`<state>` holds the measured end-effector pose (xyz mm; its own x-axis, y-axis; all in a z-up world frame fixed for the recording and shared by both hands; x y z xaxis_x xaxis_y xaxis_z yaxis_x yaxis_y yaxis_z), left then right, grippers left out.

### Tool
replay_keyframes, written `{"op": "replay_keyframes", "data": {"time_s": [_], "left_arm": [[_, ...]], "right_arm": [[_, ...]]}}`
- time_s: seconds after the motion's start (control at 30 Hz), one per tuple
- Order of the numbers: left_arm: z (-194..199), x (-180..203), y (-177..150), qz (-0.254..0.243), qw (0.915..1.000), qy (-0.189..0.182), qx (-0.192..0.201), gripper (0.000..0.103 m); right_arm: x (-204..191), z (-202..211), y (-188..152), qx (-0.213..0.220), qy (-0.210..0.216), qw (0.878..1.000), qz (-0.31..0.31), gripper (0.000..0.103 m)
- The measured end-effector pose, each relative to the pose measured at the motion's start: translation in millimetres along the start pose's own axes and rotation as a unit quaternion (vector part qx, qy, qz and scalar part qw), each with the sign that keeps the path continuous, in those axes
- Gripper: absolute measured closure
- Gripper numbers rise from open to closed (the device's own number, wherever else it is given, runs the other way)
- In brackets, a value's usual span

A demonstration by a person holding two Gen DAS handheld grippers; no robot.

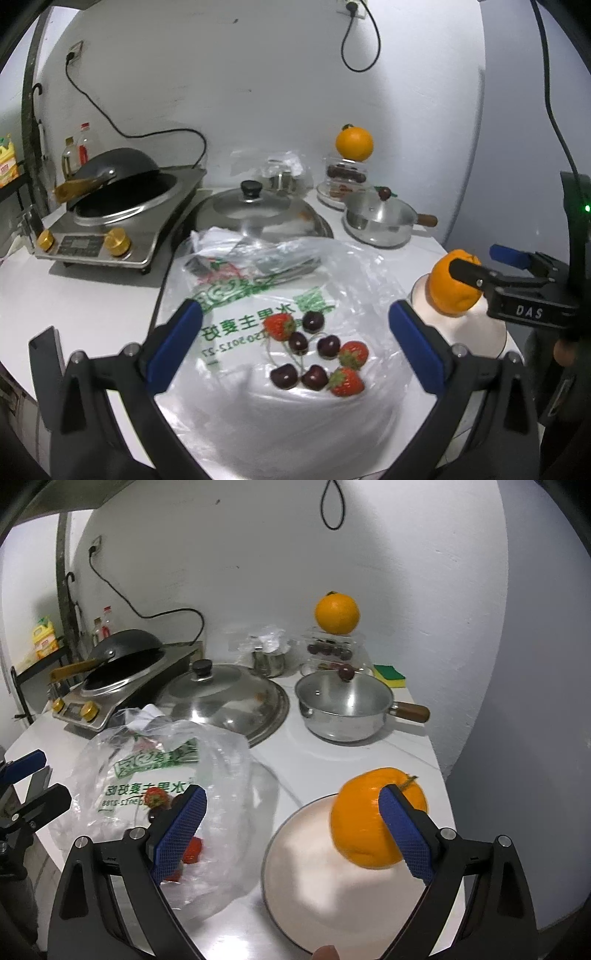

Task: Organize fruits
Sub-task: 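Move the right gripper back over the bag toward a red strawberry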

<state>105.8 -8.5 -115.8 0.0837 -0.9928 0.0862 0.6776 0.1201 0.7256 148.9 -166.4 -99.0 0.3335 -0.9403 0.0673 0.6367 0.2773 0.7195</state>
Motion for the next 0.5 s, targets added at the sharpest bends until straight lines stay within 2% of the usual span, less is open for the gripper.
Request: {"op": "replay_keyframes", "data": {"time_s": [0.43, 0.5], "left_arm": [[7, -34, -18, 0.024, 0.9997, 0.002, -0.004, 0.001], [6, -36, -20, 0.025, 0.9997, 0.002, -0.006, 0.001]], "right_arm": [[-49, -5, -9, -0.017, 0.02, 0.999, 0.031, 0.007], [-58, -9, -11, -0.024, 0.026, 0.999, 0.038, 0.014]]}}
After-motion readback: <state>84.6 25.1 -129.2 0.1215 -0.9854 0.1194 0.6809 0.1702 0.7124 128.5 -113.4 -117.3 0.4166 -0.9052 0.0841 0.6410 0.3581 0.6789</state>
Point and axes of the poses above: each gripper's, at about its wrist camera, not at the fingertips, and z roughly against the way its jaws point, x to its right, y to its top, the point moved 4 cm from there along -z, roughly the way its jaws point, and after that the axes turned 11 degrees about -x, right-handed, at the moved point
